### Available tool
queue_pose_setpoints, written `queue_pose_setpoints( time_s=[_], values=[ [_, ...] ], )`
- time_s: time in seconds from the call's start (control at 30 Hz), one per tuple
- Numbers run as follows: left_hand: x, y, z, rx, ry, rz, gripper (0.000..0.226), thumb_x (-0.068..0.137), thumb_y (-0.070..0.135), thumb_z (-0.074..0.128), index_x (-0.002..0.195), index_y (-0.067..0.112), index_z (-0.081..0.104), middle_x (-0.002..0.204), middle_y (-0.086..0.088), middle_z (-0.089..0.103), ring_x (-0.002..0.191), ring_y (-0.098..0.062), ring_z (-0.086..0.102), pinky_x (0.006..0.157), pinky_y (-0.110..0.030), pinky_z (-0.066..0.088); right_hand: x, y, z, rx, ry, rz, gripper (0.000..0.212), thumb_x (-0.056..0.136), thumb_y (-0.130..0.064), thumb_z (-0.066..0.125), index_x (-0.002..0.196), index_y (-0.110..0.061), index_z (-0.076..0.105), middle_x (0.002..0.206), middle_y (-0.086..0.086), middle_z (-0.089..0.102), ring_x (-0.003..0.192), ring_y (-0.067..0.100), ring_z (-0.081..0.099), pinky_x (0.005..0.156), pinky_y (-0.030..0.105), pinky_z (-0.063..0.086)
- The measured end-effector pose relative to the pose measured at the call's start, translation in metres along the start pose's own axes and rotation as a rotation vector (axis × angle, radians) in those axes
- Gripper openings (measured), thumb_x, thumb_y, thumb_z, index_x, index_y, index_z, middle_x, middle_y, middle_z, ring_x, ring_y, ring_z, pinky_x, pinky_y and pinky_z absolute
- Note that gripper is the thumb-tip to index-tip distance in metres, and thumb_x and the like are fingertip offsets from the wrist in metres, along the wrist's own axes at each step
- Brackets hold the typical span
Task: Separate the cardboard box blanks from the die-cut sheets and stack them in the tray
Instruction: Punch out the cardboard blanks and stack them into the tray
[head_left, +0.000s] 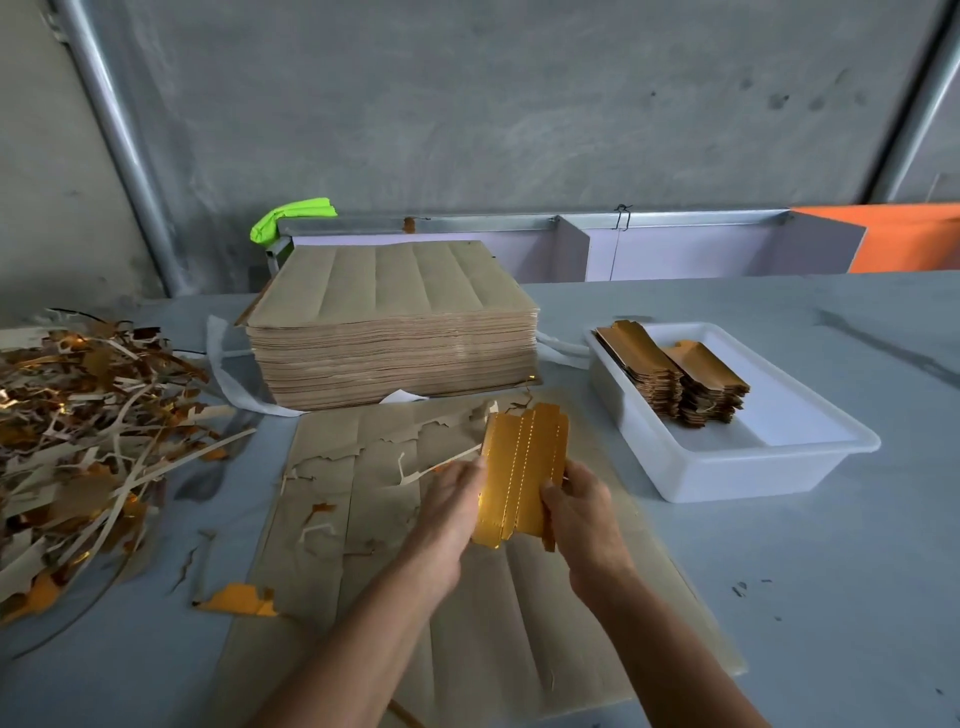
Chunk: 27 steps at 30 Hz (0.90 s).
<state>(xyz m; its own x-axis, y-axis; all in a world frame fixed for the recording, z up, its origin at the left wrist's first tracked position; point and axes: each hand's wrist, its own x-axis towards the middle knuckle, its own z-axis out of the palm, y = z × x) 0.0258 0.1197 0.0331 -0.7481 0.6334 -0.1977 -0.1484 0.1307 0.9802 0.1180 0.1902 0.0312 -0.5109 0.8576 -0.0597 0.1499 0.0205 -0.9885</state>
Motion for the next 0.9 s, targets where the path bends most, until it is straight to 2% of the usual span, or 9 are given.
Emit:
queue_pose_setpoints(
  time_s=[0.07, 0.13, 0.2, 0.33, 0.43, 0.53, 0.67, 0.77, 0.9],
  values=[
    [0.000, 0.002, 0.012, 0.031, -0.049, 0.010, 0.020, 0.101, 0.031, 0.041, 0.084, 0.032, 0.052, 0.093, 0.010, 0.059, 0.084, -0.008, 0.058, 0.077, -0.030, 0.054, 0.002, -0.001, 0.001, -0.030, -0.003, -0.007, 0.025, 0.100, -0.006, 0.033, 0.106, -0.018, 0.054, 0.090, 0.008, 0.065, 0.078, 0.022, 0.064, 0.067, 0.034, 0.057],
    [0.000, 0.004, 0.023, 0.065, -0.054, 0.018, 0.025, 0.102, 0.026, 0.038, 0.079, 0.034, 0.044, 0.082, 0.015, 0.051, 0.074, 0.001, 0.050, 0.060, -0.016, 0.049, 0.004, -0.002, 0.000, -0.083, 0.029, -0.048, 0.030, 0.101, -0.007, 0.029, 0.123, -0.017, 0.046, 0.102, 0.014, 0.063, 0.090, 0.032, 0.063, 0.079, 0.049, 0.055],
    [0.004, 0.007, 0.038, 0.107, -0.084, 0.018, 0.020, 0.103, 0.024, 0.036, 0.087, 0.030, 0.048, 0.093, 0.002, 0.060, 0.084, -0.012, 0.060, 0.070, -0.032, 0.055, 0.009, -0.006, -0.006, -0.132, 0.054, -0.083, 0.034, 0.101, -0.006, 0.027, 0.130, -0.015, 0.041, 0.106, 0.015, 0.061, 0.094, 0.035, 0.062, 0.081, 0.052, 0.053],
    [0.017, 0.021, 0.068, 0.089, -0.014, 0.001, 0.019, 0.102, 0.024, 0.039, 0.111, 0.016, 0.054, 0.108, -0.012, 0.062, 0.096, -0.030, 0.062, 0.081, -0.042, 0.052, 0.027, -0.014, -0.030, -0.007, 0.094, 0.002, 0.036, 0.100, -0.011, 0.038, 0.136, -0.014, 0.040, 0.119, 0.011, 0.058, 0.103, 0.031, 0.060, 0.082, 0.043, 0.055],
    [0.032, 0.033, 0.091, 0.066, 0.027, -0.010, 0.027, 0.101, 0.025, 0.040, 0.120, 0.011, 0.051, 0.116, -0.014, 0.060, 0.102, -0.029, 0.060, 0.091, -0.045, 0.050, 0.042, -0.019, -0.049, 0.127, 0.149, 0.072, 0.020, 0.094, -0.006, 0.053, 0.111, -0.015, 0.049, 0.098, 0.004, 0.062, 0.081, 0.018, 0.064, 0.060, 0.024, 0.052],
    [0.044, 0.043, 0.111, 0.036, 0.023, -0.017, 0.032, 0.100, 0.025, 0.044, 0.127, 0.010, 0.050, 0.125, -0.015, 0.058, 0.111, -0.031, 0.058, 0.097, -0.049, 0.047, 0.055, -0.026, -0.068, 0.197, 0.206, 0.079, 0.016, 0.088, 0.003, 0.059, 0.094, -0.011, 0.056, 0.082, 0.005, 0.064, 0.066, 0.017, 0.063, 0.056, 0.023, 0.053],
    [0.056, 0.055, 0.133, -0.035, -0.084, 0.017, 0.013, 0.095, 0.013, 0.052, 0.083, 0.012, 0.057, 0.088, -0.013, 0.066, 0.073, -0.023, 0.065, 0.066, -0.038, 0.059, 0.078, -0.038, -0.100, 0.297, 0.284, 0.071, 0.021, 0.086, 0.009, 0.057, 0.087, -0.012, 0.057, 0.078, 0.004, 0.062, 0.064, 0.016, 0.062, 0.051, 0.017, 0.053],
    [0.068, 0.063, 0.153, -0.021, -0.188, 0.024, 0.013, 0.093, 0.003, 0.053, 0.084, 0.009, 0.060, 0.083, -0.009, 0.067, 0.068, -0.020, 0.068, 0.054, -0.028, 0.057, 0.098, -0.043, -0.128, 0.324, 0.328, 0.080, 0.023, 0.085, 0.009, 0.058, 0.097, -0.011, 0.057, 0.080, 0.005, 0.061, 0.063, 0.016, 0.063, 0.047, 0.015, 0.052],
    [0.090, 0.069, 0.190, -0.053, -0.219, 0.031, 0.020, 0.090, -0.005, 0.053, 0.075, 0.007, 0.058, 0.079, -0.011, 0.066, 0.064, -0.021, 0.067, 0.048, -0.025, 0.054, 0.125, -0.050, -0.157, 0.305, 0.320, 0.085, 0.024, 0.085, 0.011, 0.056, 0.089, -0.012, 0.059, 0.072, 0.005, 0.062, 0.058, 0.017, 0.062, 0.051, 0.019, 0.054]
  ],
)
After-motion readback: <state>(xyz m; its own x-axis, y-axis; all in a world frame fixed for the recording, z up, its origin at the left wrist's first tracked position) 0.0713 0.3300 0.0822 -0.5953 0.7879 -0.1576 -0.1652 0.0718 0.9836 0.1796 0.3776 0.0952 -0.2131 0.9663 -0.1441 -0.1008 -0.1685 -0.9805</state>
